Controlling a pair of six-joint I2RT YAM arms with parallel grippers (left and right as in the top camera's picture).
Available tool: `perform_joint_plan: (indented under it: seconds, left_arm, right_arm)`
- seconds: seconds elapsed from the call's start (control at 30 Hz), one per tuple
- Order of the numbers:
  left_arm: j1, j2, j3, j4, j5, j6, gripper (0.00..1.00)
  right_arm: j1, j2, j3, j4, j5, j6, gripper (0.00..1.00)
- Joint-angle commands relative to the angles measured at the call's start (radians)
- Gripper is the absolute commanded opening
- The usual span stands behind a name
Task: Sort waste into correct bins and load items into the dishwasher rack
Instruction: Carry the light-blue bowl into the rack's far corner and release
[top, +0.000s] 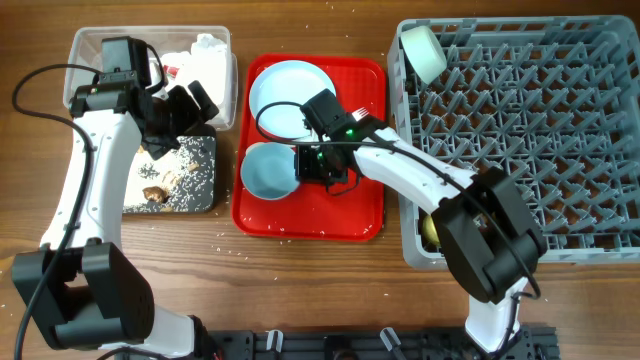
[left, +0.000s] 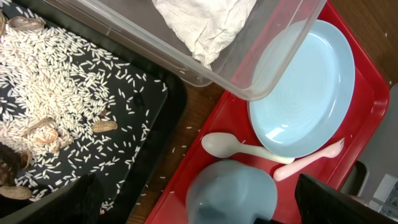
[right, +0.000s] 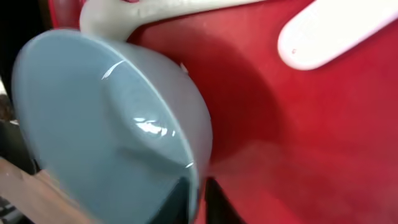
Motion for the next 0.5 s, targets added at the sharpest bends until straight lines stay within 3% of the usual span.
perform_joint_plan:
  seconds: [0.0,0.1,0.2,0.33,0.47]
  left_arm:
    - [0.0,-0.005,0.017,0.002,0.004,0.001,1.0]
    - [0.0,-0.005,0.017,0.002,0.004,0.001,1.0]
    - [0.0,-0.005,0.017,0.002,0.004,0.001,1.0]
    - [0.0,-0.005,0.017,0.002,0.004,0.001,1.0]
    - [0.0,-0.005,0.017,0.002,0.004,0.001,1.0]
  right_arm:
    - [0.001,0.023,-0.003,0.013,-0.001,0.018,0.04]
    - [-0.035,-0.037,0.008,-0.03,0.019,-0.039,0.04]
    - [-0.118,-0.222,0.008,-0.128,0.182,-0.088,0.04]
    - [-0.209,-0.531,0.008,-0.26,0.685,-0.097,0.04]
    - [-0.212,-0.708,0.007,-0.392,1.217,-0.144,0.04]
